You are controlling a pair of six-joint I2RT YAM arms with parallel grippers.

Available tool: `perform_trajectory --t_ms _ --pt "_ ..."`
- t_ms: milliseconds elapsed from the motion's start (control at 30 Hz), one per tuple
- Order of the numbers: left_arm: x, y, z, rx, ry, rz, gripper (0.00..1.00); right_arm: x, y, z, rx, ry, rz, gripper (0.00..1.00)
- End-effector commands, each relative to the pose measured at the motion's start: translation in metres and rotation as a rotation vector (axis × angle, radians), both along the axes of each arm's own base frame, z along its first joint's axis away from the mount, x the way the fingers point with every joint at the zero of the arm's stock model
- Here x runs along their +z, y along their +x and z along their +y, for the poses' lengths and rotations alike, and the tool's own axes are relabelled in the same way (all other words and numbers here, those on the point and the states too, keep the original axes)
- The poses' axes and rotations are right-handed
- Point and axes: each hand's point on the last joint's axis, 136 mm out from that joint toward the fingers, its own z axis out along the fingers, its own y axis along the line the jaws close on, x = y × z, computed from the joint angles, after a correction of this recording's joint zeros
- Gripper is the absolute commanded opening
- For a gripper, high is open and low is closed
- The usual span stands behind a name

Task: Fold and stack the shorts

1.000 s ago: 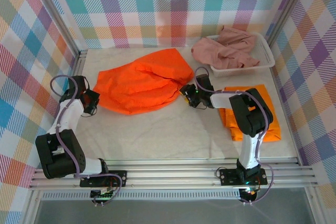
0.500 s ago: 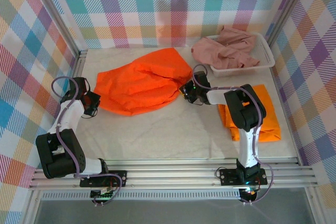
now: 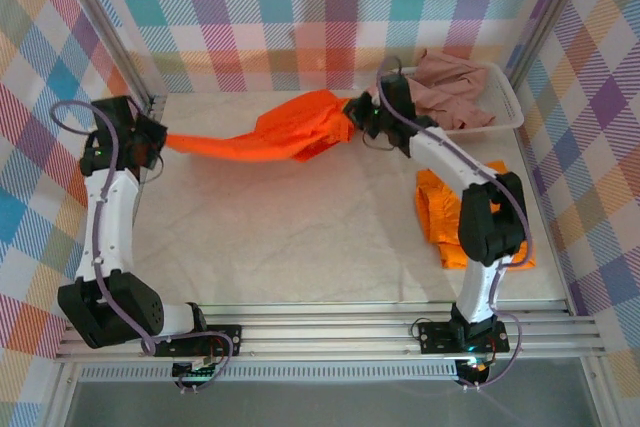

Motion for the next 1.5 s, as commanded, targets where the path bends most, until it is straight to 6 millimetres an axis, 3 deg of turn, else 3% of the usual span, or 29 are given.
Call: perform_trajectory --t_ms 0,233,500,600,667,733,833,933,1033,1200,1300,1400,1467 --pt "0.057 -0.008 0.002 0.012 0.056 -0.089 0.00 0.073 -0.011 -0.006 0.065 -0.069 -0.166 0.00" --pt "0.143 -0.009 0.003 0.007 0.112 -0.226 0.00 0.164 -0.029 0.008 0.183 0.005 -0.289 0.00" --pt "0.250 -0.041 0.007 0.034 0.266 -0.394 0.00 0.267 -0.074 0.002 0.260 0.034 -0.544 0.00" --pt "0.284 -0.050 0.008 0.051 0.295 -0.473 0.00 0.290 -0.083 -0.001 0.279 0.045 -0.614 0.00" --pt "0.296 -0.052 0.007 0.055 0.298 -0.507 0.00 0.289 -0.081 -0.003 0.278 0.037 -0.598 0.00" --pt "0.295 -0.051 0.003 0.035 0.282 -0.510 0.00 0.280 -0.079 -0.001 0.291 0.021 -0.569 0.00" --pt "0.272 -0.040 -0.005 -0.028 0.248 -0.463 0.00 0.248 -0.071 0.003 0.299 0.006 -0.481 0.00" --pt "0.225 -0.031 -0.014 -0.094 0.205 -0.395 0.00 0.202 -0.062 0.006 0.301 -0.016 -0.370 0.00" --pt "0.158 -0.028 -0.023 -0.133 0.137 -0.301 0.00 0.144 -0.060 0.010 0.314 -0.037 -0.236 0.00" --pt "0.016 -0.040 -0.044 -0.151 0.070 -0.028 0.00 0.035 -0.077 0.019 0.326 -0.081 0.005 0.00" --pt "-0.056 -0.044 -0.060 -0.155 0.062 0.117 0.00 -0.021 -0.084 0.028 0.332 -0.094 0.136 0.00" --pt "-0.106 -0.033 -0.066 -0.149 0.034 0.221 0.00 -0.052 -0.077 0.039 0.340 -0.095 0.216 0.00" --pt "-0.124 -0.015 -0.065 -0.143 0.026 0.273 0.00 -0.059 -0.061 0.048 0.343 -0.094 0.231 0.00"
